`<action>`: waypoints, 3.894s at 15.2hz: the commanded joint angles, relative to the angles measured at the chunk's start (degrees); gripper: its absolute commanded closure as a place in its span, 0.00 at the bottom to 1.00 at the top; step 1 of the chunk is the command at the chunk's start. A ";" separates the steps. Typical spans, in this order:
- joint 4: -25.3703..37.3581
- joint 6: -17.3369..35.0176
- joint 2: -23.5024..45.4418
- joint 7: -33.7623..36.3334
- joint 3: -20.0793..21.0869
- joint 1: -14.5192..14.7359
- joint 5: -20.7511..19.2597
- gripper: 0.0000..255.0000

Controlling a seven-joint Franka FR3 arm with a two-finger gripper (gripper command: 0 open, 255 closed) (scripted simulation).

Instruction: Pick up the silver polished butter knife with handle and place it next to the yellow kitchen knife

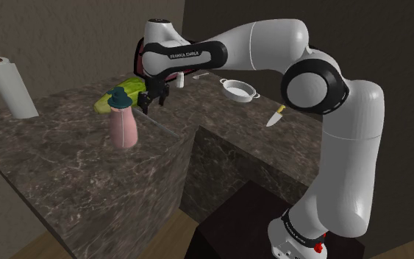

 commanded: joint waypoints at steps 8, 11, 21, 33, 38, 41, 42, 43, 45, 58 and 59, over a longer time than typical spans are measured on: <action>-0.72 4.51 3.73 0.12 0.09 0.35 -0.23 0.00; -0.71 4.51 3.74 0.12 0.09 0.35 -0.23 0.00; -0.70 4.50 3.74 0.12 0.09 0.35 -0.23 1.00; 2.36 -0.59 1.70 0.02 0.16 0.34 -0.11 1.00; 4.80 -3.95 0.78 -0.03 0.19 0.34 -0.04 1.00; 6.54 -6.07 0.41 -0.06 0.21 0.36 -0.02 1.00; 7.15 -6.78 0.30 -0.06 0.22 0.36 -0.01 1.00; 7.75 -7.49 0.19 -0.07 0.22 0.37 0.00 1.00; 4.64 -6.85 -2.28 -0.75 0.11 -0.22 0.19 1.00; -29.33 2.39 -27.01 -11.57 -3.53 -7.05 1.99 1.00; -31.26 2.71 -28.62 -12.52 -4.00 -7.53 2.01 1.00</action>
